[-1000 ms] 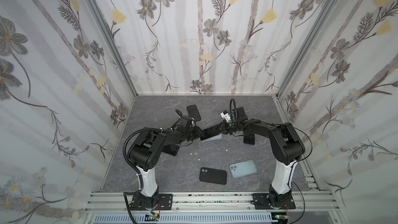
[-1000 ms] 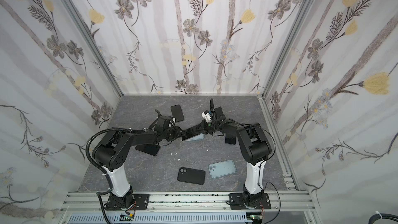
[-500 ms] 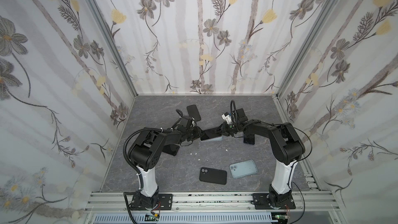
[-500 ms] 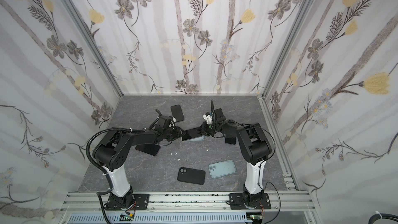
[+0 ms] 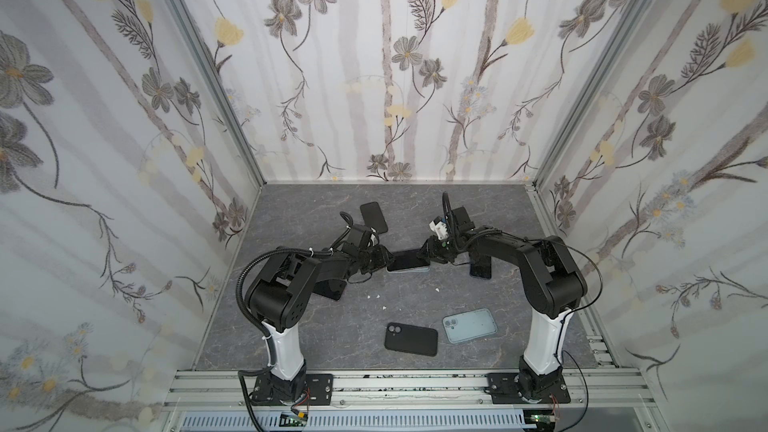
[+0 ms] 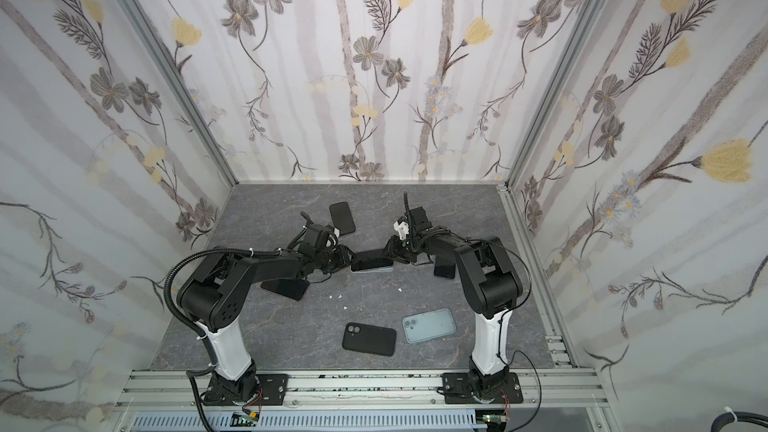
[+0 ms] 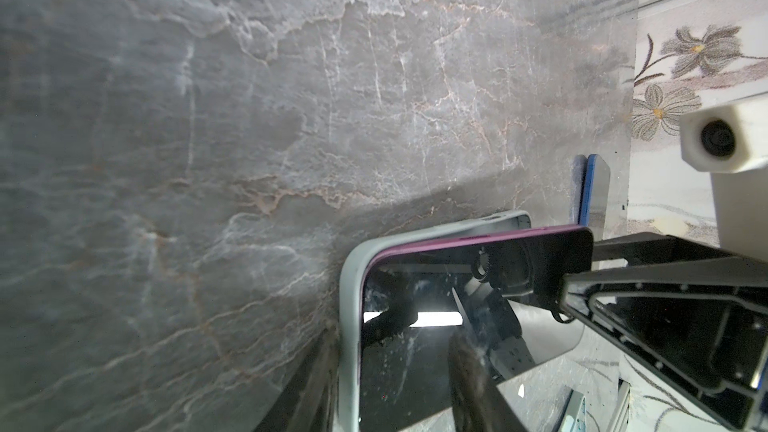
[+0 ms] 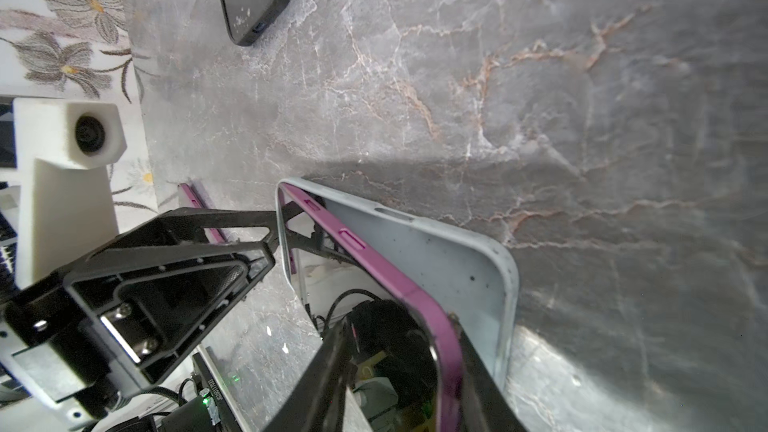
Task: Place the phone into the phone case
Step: 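Press the pink-edged phone down into the light blue case with the right gripper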
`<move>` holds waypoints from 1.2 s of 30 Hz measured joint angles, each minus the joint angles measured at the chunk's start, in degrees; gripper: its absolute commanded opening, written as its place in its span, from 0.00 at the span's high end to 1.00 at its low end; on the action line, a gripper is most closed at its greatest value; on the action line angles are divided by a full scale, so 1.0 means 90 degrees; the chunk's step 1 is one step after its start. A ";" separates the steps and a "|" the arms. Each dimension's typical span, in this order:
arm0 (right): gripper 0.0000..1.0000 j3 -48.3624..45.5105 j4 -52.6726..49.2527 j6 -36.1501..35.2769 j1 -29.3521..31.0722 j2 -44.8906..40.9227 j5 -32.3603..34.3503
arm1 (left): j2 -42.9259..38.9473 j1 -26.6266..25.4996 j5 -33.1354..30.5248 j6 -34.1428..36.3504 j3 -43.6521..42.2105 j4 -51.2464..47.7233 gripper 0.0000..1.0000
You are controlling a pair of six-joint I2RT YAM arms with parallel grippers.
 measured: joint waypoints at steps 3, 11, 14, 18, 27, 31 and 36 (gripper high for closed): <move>0.54 0.0022 -0.0107 -0.0053 0.0010 -0.0012 0.0148 | -0.0058 0.0000 -0.0005 0.0051 -0.0015 -0.0083 0.57; 0.45 0.0112 -0.0442 -0.0185 0.0051 -0.0163 0.0576 | -0.0199 0.0000 -0.0134 0.0199 -0.0002 -0.0233 0.57; 0.45 0.0124 -0.0563 -0.0221 0.0051 -0.0257 0.0682 | -0.0250 0.0000 -0.0238 0.0296 0.0039 -0.0359 0.57; 0.45 0.0138 -0.0665 -0.0277 0.0044 -0.0401 0.0818 | -0.0325 0.0000 -0.0355 0.0459 0.0129 -0.0534 0.57; 0.68 0.0034 -0.0823 -0.0457 -0.0051 -0.0695 0.0937 | -0.0476 0.0000 -0.0619 0.0801 0.0236 -0.0959 0.59; 0.71 -0.0080 -0.0889 -0.0505 -0.0085 -0.0673 0.0908 | -0.0406 0.0000 -0.0617 0.0835 0.0228 -0.0986 0.59; 0.75 -0.0185 -0.0891 -0.0554 -0.0085 -0.0539 0.0789 | -0.0330 0.0000 -0.0605 0.0860 0.0197 -0.0988 0.61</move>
